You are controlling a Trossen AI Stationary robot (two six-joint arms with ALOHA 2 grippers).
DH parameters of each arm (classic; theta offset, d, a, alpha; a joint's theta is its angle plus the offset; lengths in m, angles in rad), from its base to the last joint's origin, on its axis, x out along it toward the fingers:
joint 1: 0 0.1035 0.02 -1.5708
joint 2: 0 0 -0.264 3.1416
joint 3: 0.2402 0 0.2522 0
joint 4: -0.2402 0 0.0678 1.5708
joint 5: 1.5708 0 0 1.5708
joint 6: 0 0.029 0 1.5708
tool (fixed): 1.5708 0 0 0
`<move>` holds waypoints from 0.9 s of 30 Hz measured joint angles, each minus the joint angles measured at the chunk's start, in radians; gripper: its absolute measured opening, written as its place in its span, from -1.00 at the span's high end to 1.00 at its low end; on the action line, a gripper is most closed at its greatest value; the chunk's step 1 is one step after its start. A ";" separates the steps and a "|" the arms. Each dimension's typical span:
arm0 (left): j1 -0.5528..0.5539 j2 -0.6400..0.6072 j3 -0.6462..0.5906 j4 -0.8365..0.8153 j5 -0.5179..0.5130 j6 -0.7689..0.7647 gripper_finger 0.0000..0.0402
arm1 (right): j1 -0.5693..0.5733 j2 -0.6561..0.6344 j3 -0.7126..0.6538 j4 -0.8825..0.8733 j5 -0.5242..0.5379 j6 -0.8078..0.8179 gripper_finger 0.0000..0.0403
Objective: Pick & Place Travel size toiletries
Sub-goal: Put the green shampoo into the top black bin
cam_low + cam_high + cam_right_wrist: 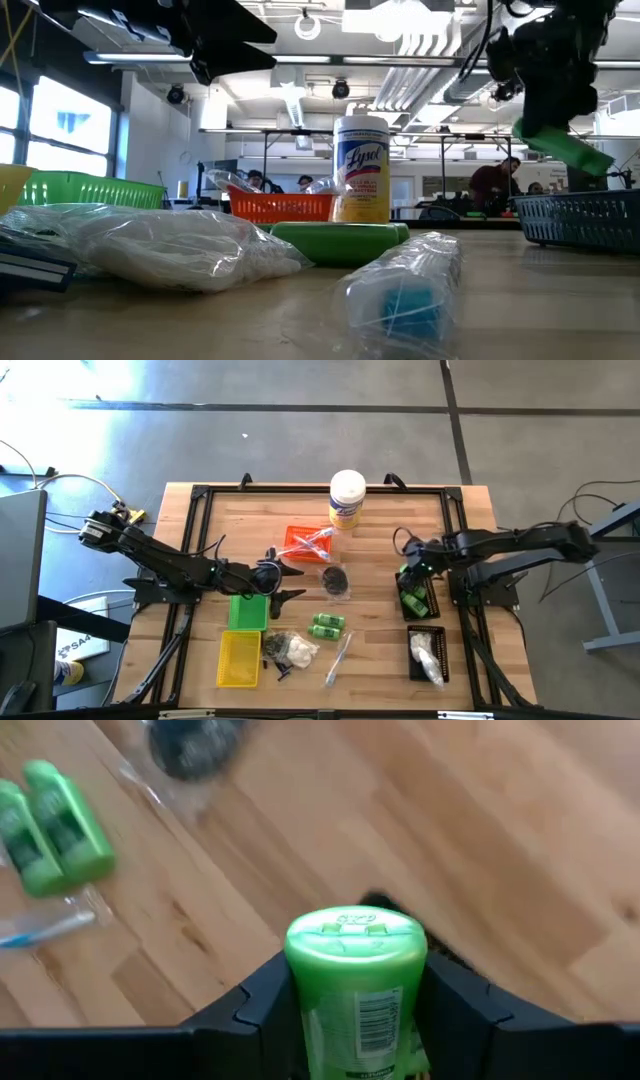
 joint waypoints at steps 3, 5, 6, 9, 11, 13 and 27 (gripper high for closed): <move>0.000 0.000 0.000 -0.007 0.000 -0.003 -0.17 | 0.013 0.023 -0.027 0.003 -0.024 0.039 0.20; 0.000 0.000 0.000 -0.015 0.000 -0.003 -0.17 | 0.026 0.041 -0.048 0.006 -0.033 0.065 0.21; 0.000 0.000 0.000 -0.015 0.000 -0.003 -0.17 | 0.033 0.050 -0.058 0.004 -0.034 0.075 0.21; 0.000 0.000 0.000 -0.014 0.000 -0.003 -0.17 | 0.054 0.075 -0.081 0.008 -0.033 0.110 0.22; 0.000 0.000 0.000 -0.014 0.000 -0.003 -0.17 | 0.064 0.094 -0.089 0.006 -0.032 0.125 0.21; 0.000 0.000 0.000 -0.014 0.000 -0.003 -0.17 | 0.070 0.109 -0.089 0.008 -0.031 0.130 0.19; 0.000 0.001 0.000 -0.017 0.000 -0.003 -0.17 | 0.080 0.164 -0.088 0.033 -0.083 0.067 -0.10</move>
